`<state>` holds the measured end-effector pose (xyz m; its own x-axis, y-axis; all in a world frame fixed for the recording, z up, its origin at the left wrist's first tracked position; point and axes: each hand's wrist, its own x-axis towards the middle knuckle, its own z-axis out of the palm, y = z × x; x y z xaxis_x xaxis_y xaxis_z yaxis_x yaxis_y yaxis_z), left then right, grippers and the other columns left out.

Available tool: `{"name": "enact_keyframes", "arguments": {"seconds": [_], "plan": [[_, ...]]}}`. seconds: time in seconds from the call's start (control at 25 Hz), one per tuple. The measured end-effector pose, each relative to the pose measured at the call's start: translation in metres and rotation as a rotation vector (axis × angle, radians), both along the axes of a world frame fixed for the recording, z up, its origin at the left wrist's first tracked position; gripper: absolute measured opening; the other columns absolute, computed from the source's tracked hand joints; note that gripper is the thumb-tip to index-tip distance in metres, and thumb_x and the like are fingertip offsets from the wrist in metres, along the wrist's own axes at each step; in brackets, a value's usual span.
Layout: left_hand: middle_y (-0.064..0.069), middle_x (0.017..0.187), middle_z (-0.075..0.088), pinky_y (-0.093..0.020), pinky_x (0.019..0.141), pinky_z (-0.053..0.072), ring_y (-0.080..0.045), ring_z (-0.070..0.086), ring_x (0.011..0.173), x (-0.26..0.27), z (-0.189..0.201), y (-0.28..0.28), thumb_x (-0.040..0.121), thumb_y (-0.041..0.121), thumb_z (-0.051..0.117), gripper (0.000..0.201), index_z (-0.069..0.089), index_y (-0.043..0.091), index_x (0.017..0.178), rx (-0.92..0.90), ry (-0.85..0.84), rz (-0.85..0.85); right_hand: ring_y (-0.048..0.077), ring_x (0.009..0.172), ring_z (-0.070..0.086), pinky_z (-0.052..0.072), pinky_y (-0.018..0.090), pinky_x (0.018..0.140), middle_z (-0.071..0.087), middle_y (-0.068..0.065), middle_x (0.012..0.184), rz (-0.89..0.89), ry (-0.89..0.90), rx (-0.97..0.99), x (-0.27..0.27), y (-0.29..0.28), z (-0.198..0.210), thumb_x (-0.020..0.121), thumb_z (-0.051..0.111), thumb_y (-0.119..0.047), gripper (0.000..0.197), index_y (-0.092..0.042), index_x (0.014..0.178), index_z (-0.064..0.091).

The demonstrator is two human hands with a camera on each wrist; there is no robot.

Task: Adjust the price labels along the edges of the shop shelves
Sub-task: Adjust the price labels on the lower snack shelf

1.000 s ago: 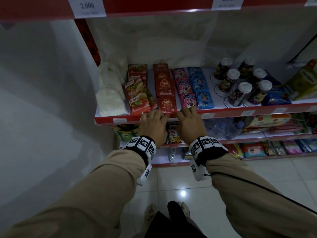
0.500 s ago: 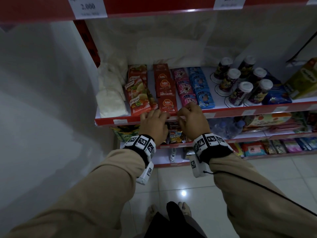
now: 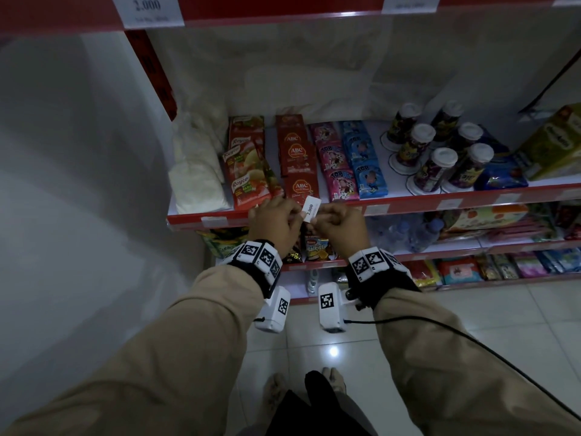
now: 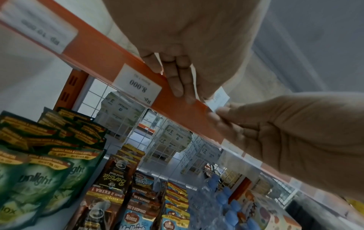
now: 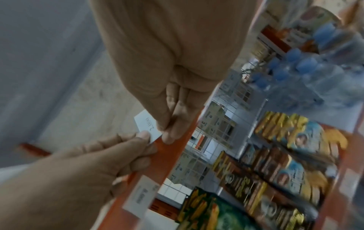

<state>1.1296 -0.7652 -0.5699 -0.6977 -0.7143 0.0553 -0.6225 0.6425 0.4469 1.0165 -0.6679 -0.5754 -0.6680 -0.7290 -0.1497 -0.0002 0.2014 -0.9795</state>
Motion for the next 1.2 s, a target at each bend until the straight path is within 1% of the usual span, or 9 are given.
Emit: {"name": "enact_keyframes", "arguments": {"seconds": [0.12, 0.2, 0.28, 0.36, 0.6, 0.72, 0.92, 1.04, 1.2], "plan": [[-0.004, 0.13, 0.054, -0.041, 0.096, 0.03, -0.025, 0.044, 0.121, 0.001, 0.001, 0.001, 0.095, 0.037, 0.048, 0.023, 0.061, 0.023, 0.108, -0.051, -0.066, -0.032, 0.017, 0.08, 0.066, 0.056, 0.032, 0.073, 0.07, 0.008, 0.093, 0.051, 0.424, 0.038, -0.007, 0.004, 0.004, 0.084, 0.062, -0.003, 0.035, -0.01, 0.118, 0.059], [-0.002, 0.125, 0.054, -0.04, 0.094, 0.03, -0.024, 0.044, 0.117, 0.001, 0.002, 0.002, 0.095, 0.036, 0.047, 0.024, 0.061, 0.024, 0.111, -0.113, -0.111, -0.066, 0.019, 0.093, 0.061, 0.051, 0.029, 0.078, 0.066, 0.006, 0.105, 0.181, 0.707, 0.02, -0.015, 0.002, 0.014, 0.086, 0.06, -0.009, 0.041, -0.017, 0.126, 0.056], [-0.002, 0.12, 0.054, -0.039, 0.092, 0.028, -0.024, 0.044, 0.115, 0.002, 0.004, 0.003, 0.096, 0.036, 0.045, 0.025, 0.06, 0.023, 0.113, -0.156, -0.137, -0.078, 0.029, 0.098, 0.054, 0.046, 0.037, 0.082, 0.065, 0.01, 0.104, 0.346, 1.029, 0.123, -0.021, -0.005, 0.024, 0.087, 0.058, -0.01, 0.031, -0.015, 0.117, 0.063], [0.0, 0.118, 0.054, -0.037, 0.089, 0.027, -0.023, 0.045, 0.112, 0.003, 0.006, 0.004, 0.096, 0.035, 0.046, 0.024, 0.059, 0.023, 0.112, -0.176, -0.134, -0.081, 0.032, 0.095, 0.055, 0.045, 0.041, 0.081, 0.066, 0.012, 0.099, 0.457, 1.174, 0.228, -0.027, -0.009, 0.032, 0.088, 0.057, -0.01, 0.019, -0.011, 0.103, 0.068], [0.002, 0.116, 0.057, -0.035, 0.089, 0.025, -0.021, 0.049, 0.111, 0.01, 0.009, 0.003, 0.092, 0.032, 0.048, 0.022, 0.055, 0.023, 0.11, -0.217, -0.102, -0.09, 0.021, 0.08, 0.065, 0.053, 0.033, 0.074, 0.071, 0.007, 0.089, 0.157, 0.756, 0.056, -0.033, -0.003, 0.025, 0.085, 0.061, 0.0, 0.015, -0.009, 0.094, 0.069], [0.003, 0.115, 0.058, -0.036, 0.09, 0.027, -0.021, 0.051, 0.109, 0.012, 0.009, 0.001, 0.089, 0.033, 0.051, 0.027, 0.052, 0.023, 0.114, -0.198, -0.085, -0.078, 0.024, 0.083, 0.064, 0.053, 0.037, 0.074, 0.07, 0.01, 0.091, 0.186, 0.799, 0.081, -0.029, -0.005, 0.018, 0.084, 0.06, 0.001, 0.016, -0.008, 0.094, 0.069], [-0.002, 0.132, 0.049, -0.041, 0.094, 0.029, -0.026, 0.043, 0.12, 0.011, 0.005, 0.001, 0.087, 0.043, 0.051, 0.05, 0.041, 0.026, 0.133, -0.225, -0.185, -0.106, 0.03, 0.085, 0.06, 0.05, 0.04, 0.072, 0.065, 0.013, 0.094, 0.129, 0.867, 0.081, -0.025, -0.005, 0.008, 0.082, 0.058, 0.002, 0.018, -0.007, 0.094, 0.068], [-0.003, 0.132, 0.049, -0.041, 0.094, 0.029, -0.026, 0.043, 0.12, 0.011, 0.004, 0.001, 0.087, 0.043, 0.052, 0.052, 0.04, 0.027, 0.135, -0.213, -0.18, -0.095, 0.029, 0.081, 0.06, 0.049, 0.035, 0.07, 0.064, 0.013, 0.093, 0.079, 0.847, 0.025, -0.022, -0.005, 0.008, 0.083, 0.059, 0.002, 0.016, -0.006, 0.094, 0.068], [-0.003, 0.132, 0.049, -0.041, 0.094, 0.029, -0.027, 0.044, 0.119, 0.01, 0.005, 0.002, 0.087, 0.041, 0.053, 0.053, 0.037, 0.028, 0.136, -0.207, -0.17, -0.088, 0.031, 0.087, 0.059, 0.049, 0.042, 0.074, 0.064, 0.013, 0.095, 0.13, 0.835, 0.054, -0.025, -0.005, 0.007, 0.084, 0.057, 0.002, 0.018, -0.006, 0.096, 0.067]]}}
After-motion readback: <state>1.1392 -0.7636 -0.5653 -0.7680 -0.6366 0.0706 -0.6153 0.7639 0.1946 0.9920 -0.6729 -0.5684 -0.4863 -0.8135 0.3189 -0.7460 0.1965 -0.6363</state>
